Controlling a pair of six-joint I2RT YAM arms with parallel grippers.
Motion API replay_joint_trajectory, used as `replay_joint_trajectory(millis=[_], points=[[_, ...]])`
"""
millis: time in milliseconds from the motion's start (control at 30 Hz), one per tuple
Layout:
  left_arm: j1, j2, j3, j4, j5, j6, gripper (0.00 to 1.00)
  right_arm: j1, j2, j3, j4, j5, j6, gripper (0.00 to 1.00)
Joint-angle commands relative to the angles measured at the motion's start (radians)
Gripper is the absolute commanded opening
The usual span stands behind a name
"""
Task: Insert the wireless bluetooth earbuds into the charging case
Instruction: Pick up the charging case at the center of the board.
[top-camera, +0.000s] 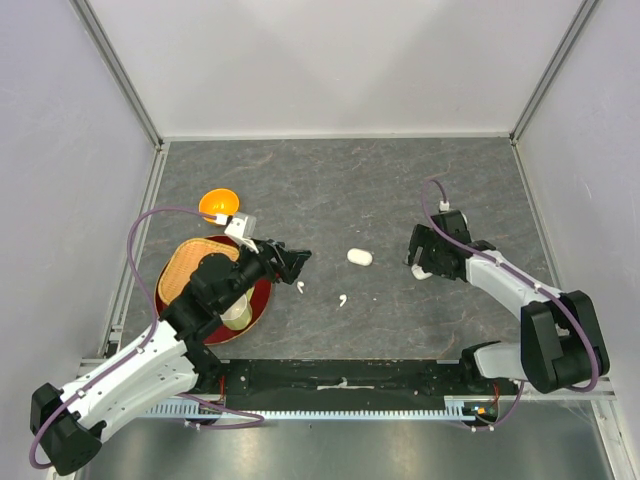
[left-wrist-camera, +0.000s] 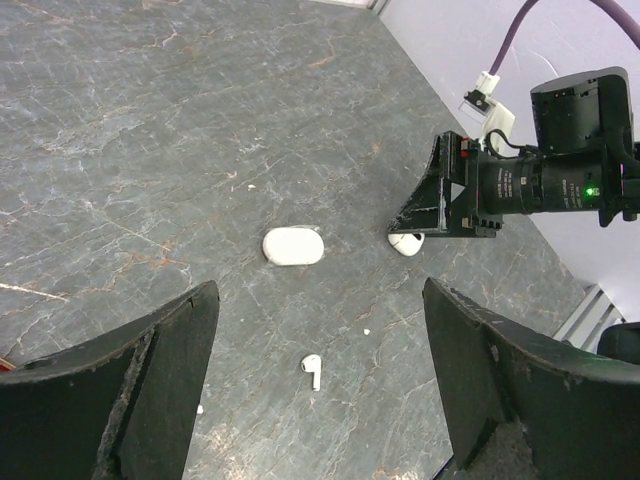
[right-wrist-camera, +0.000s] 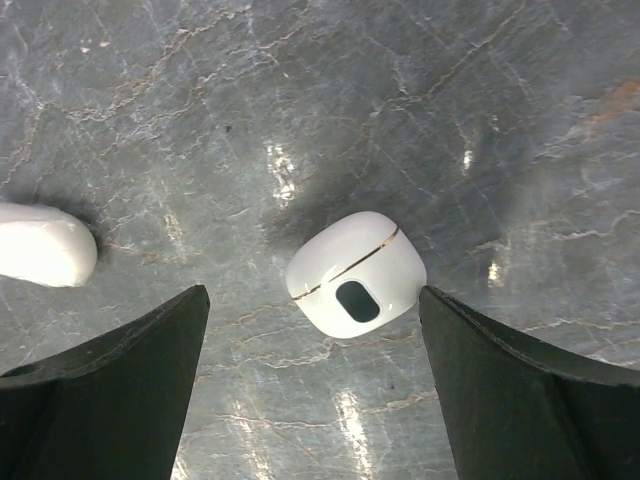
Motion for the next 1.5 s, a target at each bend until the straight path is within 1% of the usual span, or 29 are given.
replay_joint_trajectory(millis=[0, 167, 367, 567, 700, 767, 900, 933, 1033, 1100, 1200, 1267, 1333, 1400, 1433, 1467], points=[[0.002, -0.027, -0.006, 0.041, -0.048, -0.020, 0.89, 0.001, 0.016, 0.001, 0.072, -0.088, 0.001, 0.93], [0.002, -0.061, -0.023, 0.051, -0.067, -0.017, 0.89, 0.003, 0.013, -0.033, 0.118, -0.152, 0.044, 0.92], [0.002, -0.046, -0.024, 0.050, -0.062, -0.038, 0.90, 0.010, 0.011, -0.068, 0.162, -0.205, 0.100, 0.91], [0.002, -0.032, -0.018, 0.051, -0.053, -0.044, 0.90, 0.047, 0.005, -0.084, 0.198, -0.237, 0.113, 0.92], [0.004, -0.030, -0.018, 0.048, -0.048, -0.058, 0.90, 0.070, 0.001, -0.071, 0.216, -0.277, 0.078, 0.92], [0.002, -0.029, -0.007, 0.027, -0.037, -0.061, 0.90, 0.073, -0.010, -0.055, 0.213, -0.307, 0.030, 0.92], [0.004, -0.012, 0.017, -0.008, -0.033, -0.061, 0.92, 0.082, -0.080, -0.022, 0.179, -0.361, -0.080, 0.92], [0.004, -0.006, 0.022, -0.011, -0.033, -0.061, 0.92, 0.082, -0.096, -0.006, 0.166, -0.358, -0.123, 0.92], [0.002, -0.003, 0.027, -0.010, -0.033, -0.063, 0.93, 0.082, -0.163, 0.014, 0.106, -0.225, -0.166, 0.93], [0.002, -0.001, 0.025, -0.001, -0.030, -0.061, 0.93, 0.082, -0.214, 0.007, 0.119, -0.144, -0.232, 0.93], [0.002, 0.000, 0.025, 0.001, -0.022, -0.049, 0.93, 0.082, -0.257, -0.028, 0.174, -0.097, -0.345, 0.94], [0.002, -0.006, 0.020, 0.016, -0.013, -0.034, 0.93, 0.082, -0.257, -0.053, 0.201, -0.093, -0.382, 0.95], [0.002, -0.018, 0.007, 0.047, 0.004, -0.021, 0.93, 0.084, -0.225, -0.053, 0.210, -0.122, -0.430, 0.94], [0.002, -0.026, -0.001, 0.059, 0.022, -0.001, 0.93, 0.096, -0.193, -0.047, 0.212, -0.091, -0.474, 0.93], [0.002, -0.027, -0.001, 0.058, 0.030, 0.011, 0.94, 0.098, -0.190, -0.047, 0.215, -0.041, -0.481, 0.93], [0.004, -0.029, 0.000, 0.054, 0.042, 0.026, 0.94, 0.098, -0.191, -0.048, 0.222, -0.028, -0.485, 0.93]])
